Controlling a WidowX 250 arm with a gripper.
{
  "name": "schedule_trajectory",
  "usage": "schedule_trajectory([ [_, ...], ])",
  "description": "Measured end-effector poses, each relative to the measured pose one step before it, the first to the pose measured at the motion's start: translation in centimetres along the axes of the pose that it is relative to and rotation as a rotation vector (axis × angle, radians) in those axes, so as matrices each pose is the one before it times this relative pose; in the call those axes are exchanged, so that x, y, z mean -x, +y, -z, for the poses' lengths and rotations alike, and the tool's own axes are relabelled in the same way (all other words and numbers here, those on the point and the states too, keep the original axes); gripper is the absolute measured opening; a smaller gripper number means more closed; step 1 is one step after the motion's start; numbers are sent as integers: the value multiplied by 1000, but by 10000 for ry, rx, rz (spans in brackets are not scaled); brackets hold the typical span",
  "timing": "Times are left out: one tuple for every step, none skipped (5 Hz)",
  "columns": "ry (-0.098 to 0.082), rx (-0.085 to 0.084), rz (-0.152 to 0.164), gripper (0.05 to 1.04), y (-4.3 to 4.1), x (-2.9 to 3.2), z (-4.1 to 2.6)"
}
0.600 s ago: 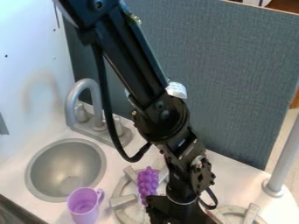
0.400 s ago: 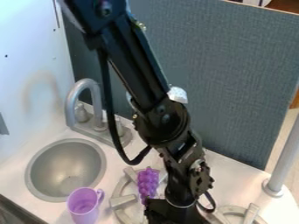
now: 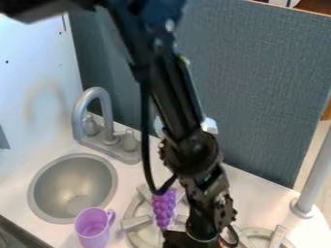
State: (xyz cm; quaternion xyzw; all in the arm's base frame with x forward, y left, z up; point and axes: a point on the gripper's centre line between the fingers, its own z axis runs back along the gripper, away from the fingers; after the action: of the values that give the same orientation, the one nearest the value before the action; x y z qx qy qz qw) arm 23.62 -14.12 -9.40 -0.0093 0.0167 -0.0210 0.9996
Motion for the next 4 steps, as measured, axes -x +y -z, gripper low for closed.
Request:
schedule_trajectory([
  [257,-414,402,1004,-979,84,1719],
  [147,-14,58,1003,-323,-445,1083],
  [-24,130,27,977,-422,-460,139],
  [-123,101,-146,747,122,259,-160],
])
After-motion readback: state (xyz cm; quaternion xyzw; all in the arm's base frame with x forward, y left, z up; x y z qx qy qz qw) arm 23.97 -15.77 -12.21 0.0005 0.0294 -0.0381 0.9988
